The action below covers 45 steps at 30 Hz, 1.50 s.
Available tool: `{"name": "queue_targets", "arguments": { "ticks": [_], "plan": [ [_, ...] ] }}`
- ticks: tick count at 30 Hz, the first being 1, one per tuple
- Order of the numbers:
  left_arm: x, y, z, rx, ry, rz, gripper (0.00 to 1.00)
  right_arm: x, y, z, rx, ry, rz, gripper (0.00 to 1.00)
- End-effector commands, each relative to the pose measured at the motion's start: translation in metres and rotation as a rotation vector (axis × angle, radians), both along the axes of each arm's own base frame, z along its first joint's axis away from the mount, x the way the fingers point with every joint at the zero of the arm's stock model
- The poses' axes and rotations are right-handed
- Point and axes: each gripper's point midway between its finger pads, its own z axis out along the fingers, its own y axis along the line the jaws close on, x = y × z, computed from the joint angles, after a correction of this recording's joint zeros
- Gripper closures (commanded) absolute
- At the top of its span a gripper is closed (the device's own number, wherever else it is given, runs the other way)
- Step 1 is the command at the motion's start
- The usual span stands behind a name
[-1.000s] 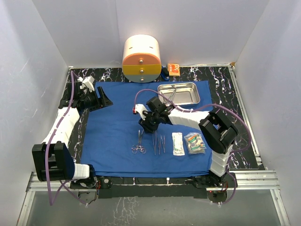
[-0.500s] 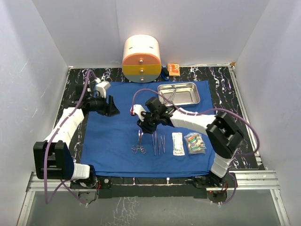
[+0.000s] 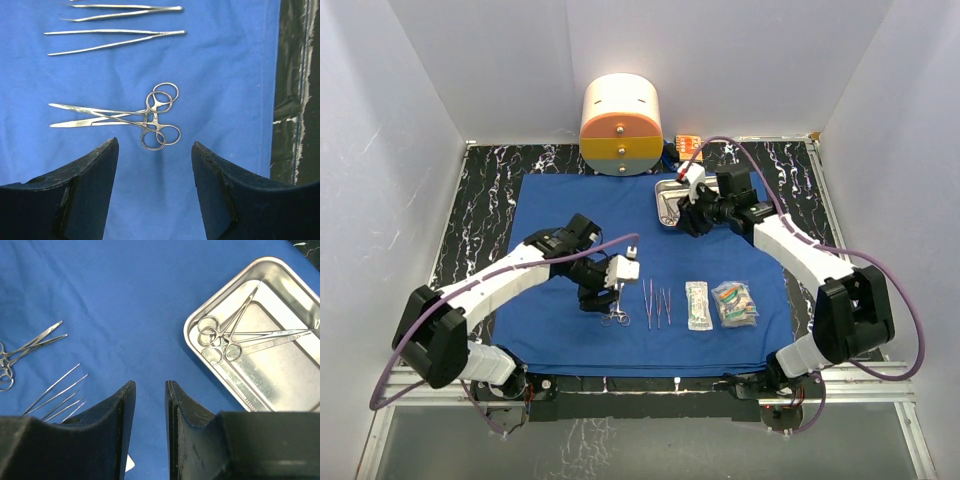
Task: Open and lay out the surgical kit
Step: Adjust the medical item in the surgical kit.
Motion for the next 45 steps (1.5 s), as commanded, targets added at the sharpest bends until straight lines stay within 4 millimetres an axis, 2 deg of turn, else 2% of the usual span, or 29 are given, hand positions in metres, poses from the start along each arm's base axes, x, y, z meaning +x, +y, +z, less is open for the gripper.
{"name": "queue_targets", "arguments": {
  "ticks": [1, 6, 11, 16, 22, 27, 29, 32, 36, 45],
  "plan": [
    [0.000, 0.001, -0.021, 0.081, -0.064, -0.086, 0.40, -0.003, 0.000, 0.026, 0.082, -0.059, 0.010, 0.71],
    [0.004, -0.005, -0.035, 0.127, -0.114, -0.111, 0.40, -0.005, -0.003, 0.025, 0.097, -0.045, 0.013, 0.71],
    [0.013, -0.003, -0.041, 0.150, -0.149, -0.085, 0.41, -0.021, 0.007, 0.015, 0.103, -0.005, 0.078, 0.71],
    [0.014, 0.003, -0.048, 0.165, -0.169, -0.066, 0.41, -0.047, 0.047, -0.004, 0.090, 0.039, 0.187, 0.71],
    [0.005, 0.013, -0.053, 0.155, -0.170, -0.065, 0.43, -0.057, 0.090, -0.025, 0.146, 0.138, 0.253, 0.73],
    [0.008, 0.010, -0.041, 0.103, -0.129, -0.020, 0.45, -0.075, 0.117, -0.051, 0.105, 0.185, 0.332, 0.74],
    [0.005, 0.011, -0.031, 0.062, -0.110, -0.009, 0.45, -0.083, 0.123, -0.061, 0.092, 0.211, 0.358, 0.75],
    [-0.006, 0.015, -0.029, 0.018, -0.053, 0.010, 0.45, -0.093, 0.132, -0.072, 0.068, 0.223, 0.386, 0.77],
    [-0.019, 0.022, -0.028, -0.022, -0.007, 0.003, 0.46, -0.094, 0.140, -0.083, 0.050, 0.245, 0.401, 0.78],
    [-0.006, 0.034, -0.016, -0.066, -0.037, 0.080, 0.47, -0.084, 0.151, -0.095, 0.024, 0.270, 0.389, 0.78]
  ]
}}
